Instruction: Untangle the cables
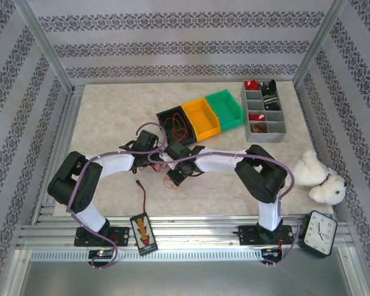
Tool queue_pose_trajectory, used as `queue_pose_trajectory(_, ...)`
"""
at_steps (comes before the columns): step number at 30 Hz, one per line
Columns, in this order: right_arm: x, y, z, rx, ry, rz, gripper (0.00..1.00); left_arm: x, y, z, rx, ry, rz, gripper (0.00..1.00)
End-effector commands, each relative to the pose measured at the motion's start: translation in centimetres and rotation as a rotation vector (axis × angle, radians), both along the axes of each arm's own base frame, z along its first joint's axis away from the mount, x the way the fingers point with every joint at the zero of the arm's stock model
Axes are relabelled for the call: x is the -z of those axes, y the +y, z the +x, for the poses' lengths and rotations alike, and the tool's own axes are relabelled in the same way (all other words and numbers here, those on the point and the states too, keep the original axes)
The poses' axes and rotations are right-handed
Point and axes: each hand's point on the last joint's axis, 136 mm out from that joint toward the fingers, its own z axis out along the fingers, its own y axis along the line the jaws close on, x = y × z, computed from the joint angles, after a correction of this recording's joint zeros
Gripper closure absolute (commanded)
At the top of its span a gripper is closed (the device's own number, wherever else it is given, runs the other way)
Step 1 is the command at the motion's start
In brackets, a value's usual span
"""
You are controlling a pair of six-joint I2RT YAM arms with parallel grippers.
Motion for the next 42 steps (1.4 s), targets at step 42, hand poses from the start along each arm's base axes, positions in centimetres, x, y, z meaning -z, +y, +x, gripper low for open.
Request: queue_pose_trajectory(42, -11.4, -44.5, 2.6, 1.854, -0.371, 0.107, 1.0, 3.3, 11.9, -5.1, -0.558, 0.152, 0.109, 1.0)
